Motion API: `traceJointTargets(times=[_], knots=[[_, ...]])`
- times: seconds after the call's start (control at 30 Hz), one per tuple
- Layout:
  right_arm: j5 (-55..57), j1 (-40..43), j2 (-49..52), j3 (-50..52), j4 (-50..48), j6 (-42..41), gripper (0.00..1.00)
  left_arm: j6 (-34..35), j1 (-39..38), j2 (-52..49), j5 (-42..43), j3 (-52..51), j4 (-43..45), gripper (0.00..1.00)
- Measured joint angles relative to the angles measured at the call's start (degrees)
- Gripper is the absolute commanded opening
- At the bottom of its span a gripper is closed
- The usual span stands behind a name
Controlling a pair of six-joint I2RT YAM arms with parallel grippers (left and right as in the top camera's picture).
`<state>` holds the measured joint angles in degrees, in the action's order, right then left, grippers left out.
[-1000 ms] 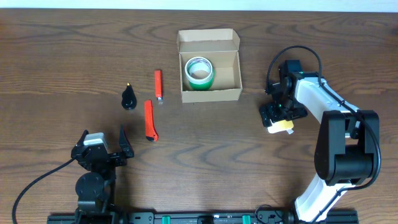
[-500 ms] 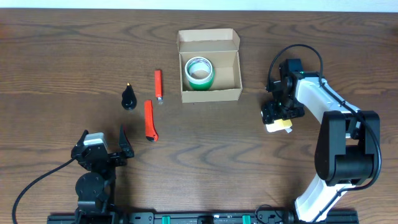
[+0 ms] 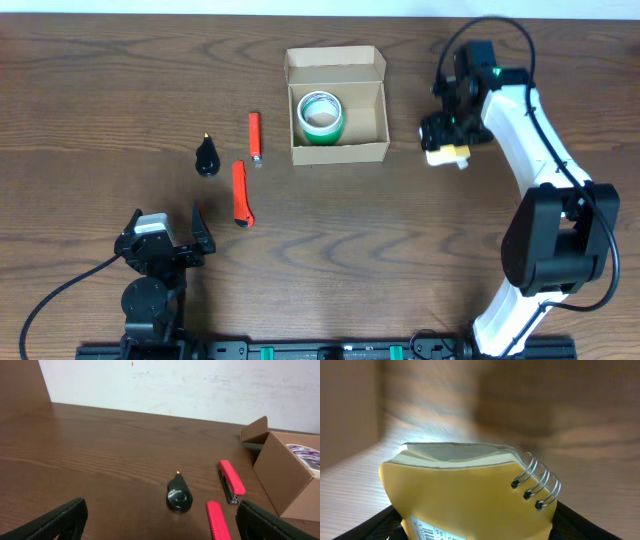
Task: Pack container
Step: 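Carry yellow notepad into the box and release it on the tapes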
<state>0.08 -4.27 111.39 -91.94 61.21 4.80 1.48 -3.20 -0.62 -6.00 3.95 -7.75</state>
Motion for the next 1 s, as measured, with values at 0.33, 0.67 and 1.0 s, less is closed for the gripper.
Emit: traceJointTargets(times=[0.33, 0.67, 1.0], knots=[[1.0, -8.7, 0.0, -22.8, 10.3, -3.2, 0.29, 0.0, 0.0, 0.0, 0.0, 0.0, 0.0, 0.95], [5.6, -22.8, 0.0, -29.9, 5.0, -4.2, 0.3, 0.0, 0.0, 0.0, 0.0, 0.0, 0.0, 0.95], [8.1, -27.2, 5.9, -30.1, -1.5, -4.3, 0.31, 0.0, 0.0, 0.0, 0.0, 0.0, 0.0, 0.96]])
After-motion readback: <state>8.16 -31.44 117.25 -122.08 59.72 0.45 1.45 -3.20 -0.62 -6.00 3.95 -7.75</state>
